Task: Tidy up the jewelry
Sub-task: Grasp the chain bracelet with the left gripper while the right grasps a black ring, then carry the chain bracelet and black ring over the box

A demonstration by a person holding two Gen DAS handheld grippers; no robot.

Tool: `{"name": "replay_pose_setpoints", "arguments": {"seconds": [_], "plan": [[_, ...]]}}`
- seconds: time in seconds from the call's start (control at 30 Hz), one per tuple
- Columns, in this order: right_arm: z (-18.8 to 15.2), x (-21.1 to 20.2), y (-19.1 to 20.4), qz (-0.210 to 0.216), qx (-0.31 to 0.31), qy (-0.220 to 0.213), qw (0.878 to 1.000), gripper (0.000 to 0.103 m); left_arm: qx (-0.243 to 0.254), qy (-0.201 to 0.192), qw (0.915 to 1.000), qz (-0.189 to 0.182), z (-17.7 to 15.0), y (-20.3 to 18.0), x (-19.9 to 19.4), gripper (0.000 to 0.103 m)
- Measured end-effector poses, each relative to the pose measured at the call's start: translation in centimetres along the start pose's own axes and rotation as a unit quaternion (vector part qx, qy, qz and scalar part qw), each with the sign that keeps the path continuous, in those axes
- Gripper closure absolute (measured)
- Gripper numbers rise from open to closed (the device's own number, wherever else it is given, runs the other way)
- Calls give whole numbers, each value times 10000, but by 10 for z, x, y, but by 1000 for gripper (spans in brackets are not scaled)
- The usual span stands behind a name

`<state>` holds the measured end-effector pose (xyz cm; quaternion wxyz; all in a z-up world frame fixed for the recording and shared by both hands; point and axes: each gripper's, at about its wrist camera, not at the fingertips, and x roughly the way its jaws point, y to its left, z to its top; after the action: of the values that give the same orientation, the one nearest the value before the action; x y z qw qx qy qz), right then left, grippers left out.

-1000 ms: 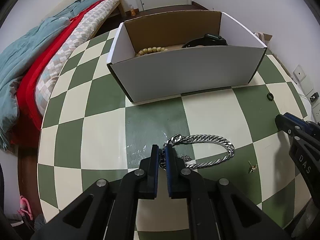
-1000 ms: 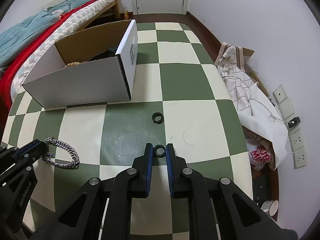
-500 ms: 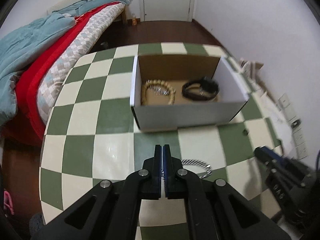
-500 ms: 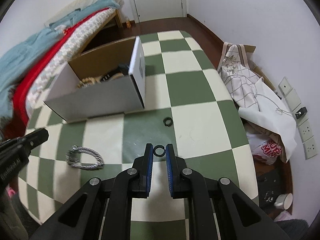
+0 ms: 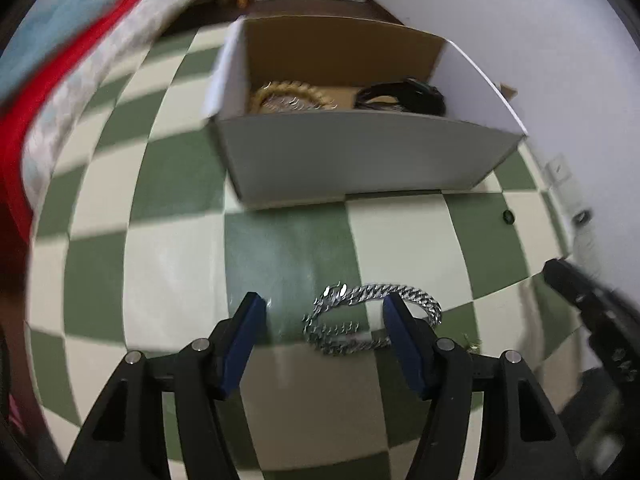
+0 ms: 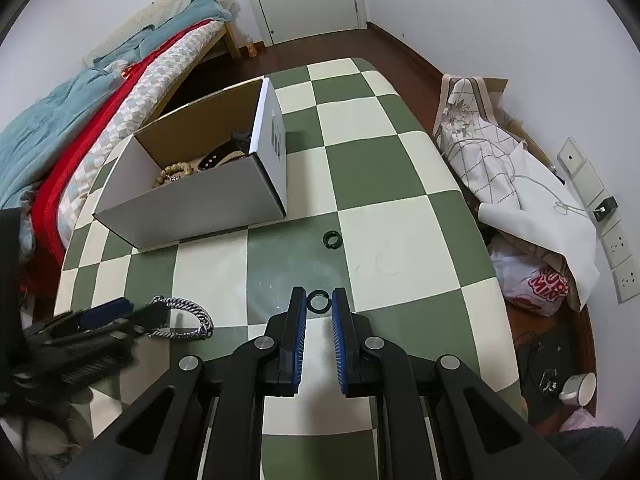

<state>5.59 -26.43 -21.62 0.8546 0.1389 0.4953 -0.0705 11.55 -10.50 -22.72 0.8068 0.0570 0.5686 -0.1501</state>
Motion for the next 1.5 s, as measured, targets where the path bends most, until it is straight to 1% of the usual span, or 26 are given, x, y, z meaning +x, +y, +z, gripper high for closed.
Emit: {"name": "replay_pose_setpoints", "arguments": {"seconds": [0.03, 0.07, 0.1, 0.13, 0.23, 0.33, 0.43, 0.6, 0.7, 0.8, 0.9, 1.07, 1.13, 1.2, 1.4, 1.5], "plan": [[-1, 0, 0, -1, -7, 5, 10000, 90, 221, -71, 9995, 191, -1, -8, 1, 50], [-1, 1, 1, -9, -17, 6, 10000, 90, 400, -159, 9988, 242, -2, -15, 0, 75], [-1, 0, 1, -14, -23, -1, 10000, 90, 462, -231, 9985, 170, -3, -19, -1, 93], [-1, 0, 1, -15, -24, -7, 10000, 89, 499, -194, 9984, 181, -3, -22, -2, 97], [1, -3, 1, -13, -17, -62, 10000, 89, 330, -131, 9994, 56, -4, -19, -5, 97], [3, -7, 0, 25, 21, -125, 9999, 89, 110, -284, 9995, -51, -9, -12, -22, 98], [5, -13, -2, 91, 56, -183, 9998, 90, -1, -373, 9987, -337, -10, -7, -44, 98], [15, -25, 4, 253, 82, -306, 9992, 90, 99, -567, 9971, -501, -6, -7, -74, 98], [24, -34, 11, 361, 17, -402, 9985, 90, 122, -737, 9955, -590, 4, -4, -93, 98], [36, -44, 19, 463, -67, -486, 9977, 90, 129, -961, 9930, -679, 22, 3, -111, 98], [55, -55, 28, 599, -157, -597, 9963, 90, 163, -1239, 9886, -838, 44, 5, -138, 98], [92, -62, 42, 786, -270, -670, 9943, 90, 235, -1531, 9839, -894, 83, 9, -160, 98], [106, -57, 47, 869, -298, -569, 9941, 90, 272, -1517, 9839, -903, 100, 11, -159, 98], [119, -45, 50, 980, -294, -336, 9942, 90, 304, -1434, 9852, -889, 115, 13, -152, 98], [135, -2, 53, 1205, -204, 429, 9916, 90, 294, -986, 9901, -958, 133, 16, -117, 97], [136, 15, 53, 1243, -187, 673, 9898, 90, 196, -787, 9915, -1020, 137, 20, -101, 97]]}}
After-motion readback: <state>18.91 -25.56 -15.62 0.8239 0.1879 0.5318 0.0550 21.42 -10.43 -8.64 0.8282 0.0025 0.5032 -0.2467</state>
